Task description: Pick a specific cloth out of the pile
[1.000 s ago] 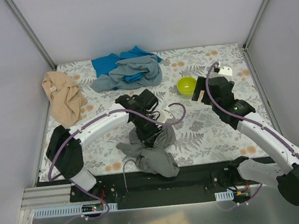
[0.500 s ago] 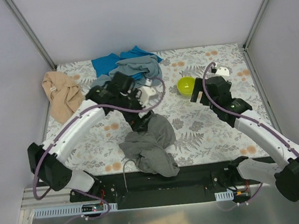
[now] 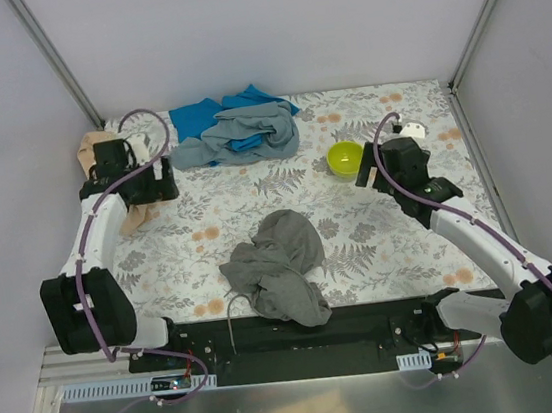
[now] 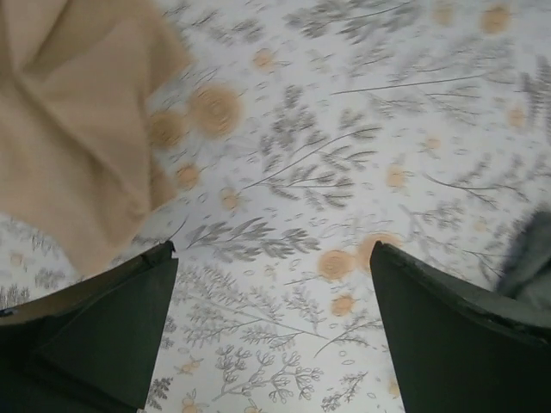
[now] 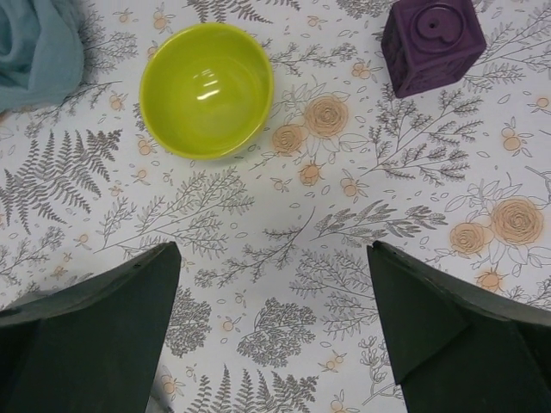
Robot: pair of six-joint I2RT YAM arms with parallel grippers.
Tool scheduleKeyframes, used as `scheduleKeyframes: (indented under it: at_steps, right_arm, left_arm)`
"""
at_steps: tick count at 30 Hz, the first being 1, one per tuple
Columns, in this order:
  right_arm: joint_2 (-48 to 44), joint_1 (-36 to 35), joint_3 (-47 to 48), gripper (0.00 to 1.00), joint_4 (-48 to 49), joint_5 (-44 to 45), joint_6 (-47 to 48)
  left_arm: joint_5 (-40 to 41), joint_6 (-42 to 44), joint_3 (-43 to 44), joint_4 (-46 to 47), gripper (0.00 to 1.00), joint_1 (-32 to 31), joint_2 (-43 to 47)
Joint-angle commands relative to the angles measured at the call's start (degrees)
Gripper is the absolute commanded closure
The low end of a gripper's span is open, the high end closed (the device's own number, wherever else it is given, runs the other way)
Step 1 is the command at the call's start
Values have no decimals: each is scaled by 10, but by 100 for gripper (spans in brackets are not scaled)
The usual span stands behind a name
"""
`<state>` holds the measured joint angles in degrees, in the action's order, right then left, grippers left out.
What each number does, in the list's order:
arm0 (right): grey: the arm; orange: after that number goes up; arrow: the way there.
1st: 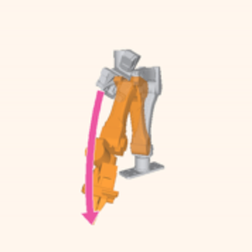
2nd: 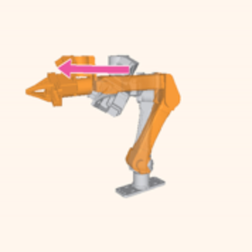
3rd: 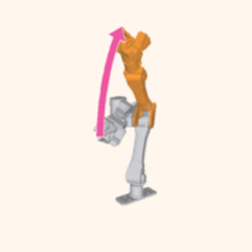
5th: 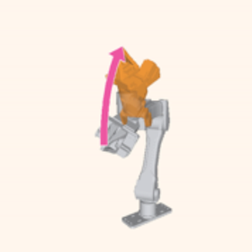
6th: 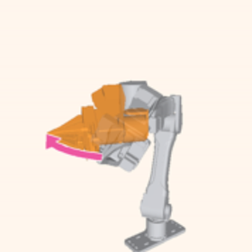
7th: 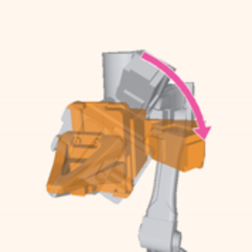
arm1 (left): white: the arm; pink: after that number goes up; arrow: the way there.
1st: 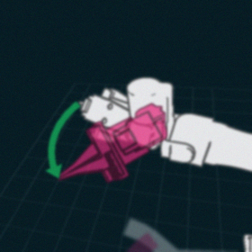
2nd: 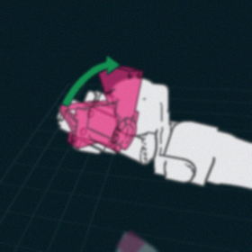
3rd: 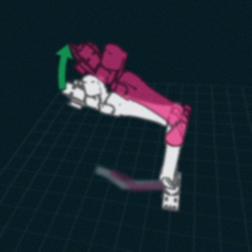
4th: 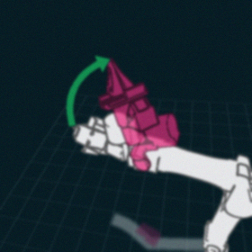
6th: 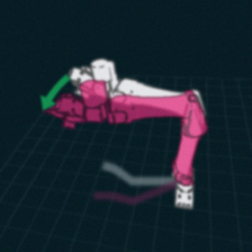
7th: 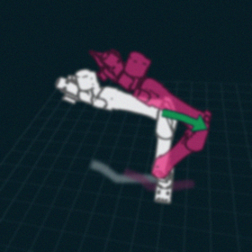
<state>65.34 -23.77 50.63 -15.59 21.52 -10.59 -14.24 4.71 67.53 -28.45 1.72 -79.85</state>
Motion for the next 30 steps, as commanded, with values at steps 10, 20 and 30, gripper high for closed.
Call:
scheduleKeyframes:
  at_steps: [10,20,30]
  right_arm:
    - [20,94,-61,1,72,-20,3]
    - [5,103,-73,1,78,-12,7]
    - [9,108,-71,1,79,-18,7]
  left_arm:
    - [98,-79,-301,394,1,93,60]
    - [40,-89,-298,387,1,92,8]
    - [4,-78,-308,392,1,94,2]
